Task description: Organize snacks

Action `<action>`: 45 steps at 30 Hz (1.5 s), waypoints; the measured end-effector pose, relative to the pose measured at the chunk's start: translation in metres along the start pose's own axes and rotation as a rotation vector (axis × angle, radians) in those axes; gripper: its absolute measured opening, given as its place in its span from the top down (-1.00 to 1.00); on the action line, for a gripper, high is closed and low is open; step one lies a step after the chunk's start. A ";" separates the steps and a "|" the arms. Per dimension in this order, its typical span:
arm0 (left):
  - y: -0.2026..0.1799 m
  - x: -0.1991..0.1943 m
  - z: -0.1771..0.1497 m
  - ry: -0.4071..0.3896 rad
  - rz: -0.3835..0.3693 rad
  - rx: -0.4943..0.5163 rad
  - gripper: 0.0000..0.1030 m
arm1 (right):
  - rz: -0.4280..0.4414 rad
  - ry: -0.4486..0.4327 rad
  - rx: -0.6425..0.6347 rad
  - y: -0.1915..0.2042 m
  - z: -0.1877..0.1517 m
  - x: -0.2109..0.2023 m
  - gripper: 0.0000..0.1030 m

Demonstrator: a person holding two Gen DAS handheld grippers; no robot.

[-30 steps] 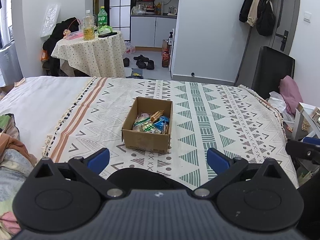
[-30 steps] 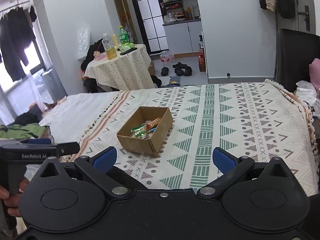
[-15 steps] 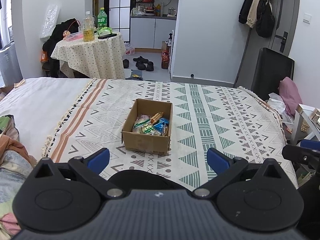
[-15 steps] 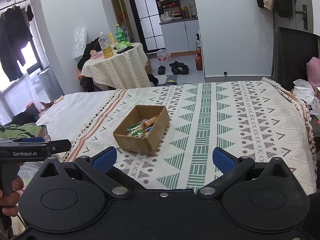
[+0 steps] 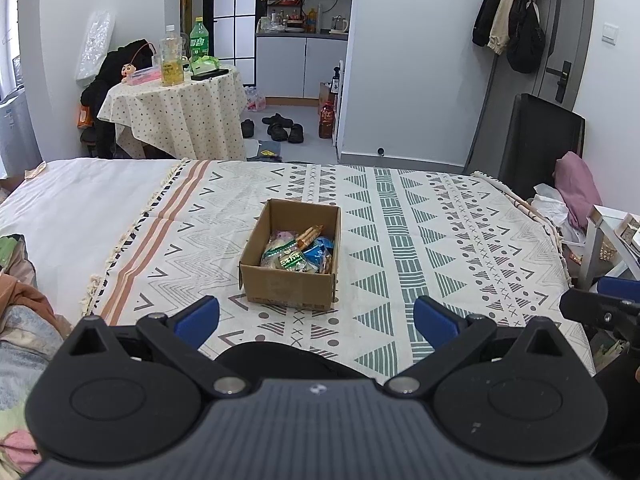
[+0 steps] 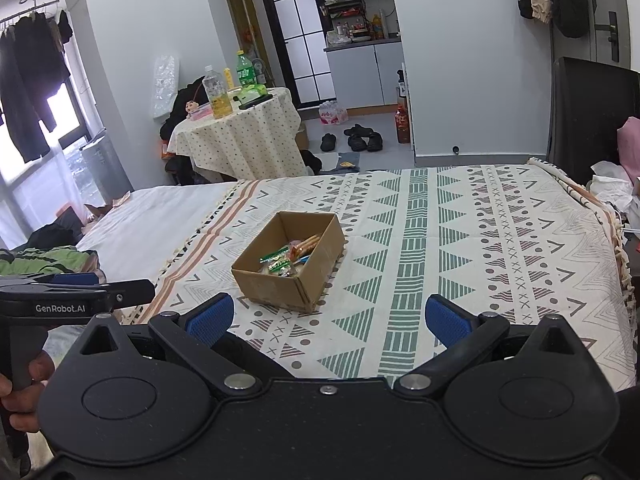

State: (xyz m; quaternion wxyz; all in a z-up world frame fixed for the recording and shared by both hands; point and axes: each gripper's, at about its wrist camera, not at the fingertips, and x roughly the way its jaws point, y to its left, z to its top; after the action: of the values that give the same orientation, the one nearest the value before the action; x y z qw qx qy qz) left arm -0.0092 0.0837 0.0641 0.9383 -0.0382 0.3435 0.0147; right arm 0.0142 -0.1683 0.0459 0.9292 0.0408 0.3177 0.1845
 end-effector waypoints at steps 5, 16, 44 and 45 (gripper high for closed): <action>-0.001 0.000 0.000 0.006 0.000 0.002 -1.00 | 0.003 -0.003 -0.004 -0.001 0.000 0.000 -1.00; -0.003 0.000 -0.001 0.005 -0.011 0.004 -0.99 | 0.004 -0.008 -0.007 0.001 0.000 -0.001 -1.00; -0.003 0.003 -0.003 0.013 -0.007 0.005 -0.99 | -0.002 -0.018 0.004 -0.004 0.000 -0.002 -1.00; -0.003 0.002 -0.003 0.013 -0.007 0.006 -0.99 | -0.003 -0.017 0.004 -0.004 0.000 -0.002 -1.00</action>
State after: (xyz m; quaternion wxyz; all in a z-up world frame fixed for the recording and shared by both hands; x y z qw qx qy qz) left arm -0.0092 0.0805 0.0602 0.9361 -0.0369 0.3496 0.0101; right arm 0.0143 -0.1727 0.0464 0.9320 0.0440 0.3102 0.1822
